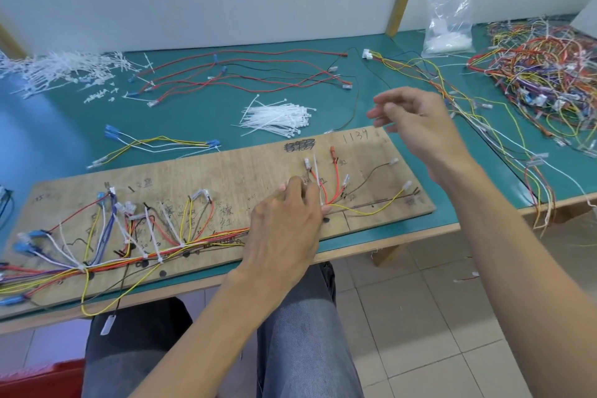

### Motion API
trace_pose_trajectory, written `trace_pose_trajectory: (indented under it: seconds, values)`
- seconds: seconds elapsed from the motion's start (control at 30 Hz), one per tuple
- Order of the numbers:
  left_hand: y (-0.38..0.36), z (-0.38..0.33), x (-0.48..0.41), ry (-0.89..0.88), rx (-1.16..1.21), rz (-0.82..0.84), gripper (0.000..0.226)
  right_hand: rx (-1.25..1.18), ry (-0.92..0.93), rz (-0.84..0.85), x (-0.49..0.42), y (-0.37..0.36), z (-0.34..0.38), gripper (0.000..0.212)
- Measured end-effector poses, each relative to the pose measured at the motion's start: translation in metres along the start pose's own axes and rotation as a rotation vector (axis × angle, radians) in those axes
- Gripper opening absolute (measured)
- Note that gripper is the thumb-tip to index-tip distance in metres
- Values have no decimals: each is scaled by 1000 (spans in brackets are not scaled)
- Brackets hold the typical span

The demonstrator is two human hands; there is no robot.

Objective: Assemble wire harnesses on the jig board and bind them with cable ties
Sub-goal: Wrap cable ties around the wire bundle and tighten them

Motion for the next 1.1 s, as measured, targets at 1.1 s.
trace_pose_trajectory:
  seconds: [1.1]
  values:
    - [24,39,-2,100,493,-6,30,414,258,-334,102,-27,20,50]
Point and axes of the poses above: each hand's wrist, its own x-axis away from the middle knuckle, its own y-axis out of the back of the hand, z = x × y, the point moved 9 cm from there along -x, towards the middle knuckle, and after that the axes turned 4 degrees about z, right-handed, at the moved point
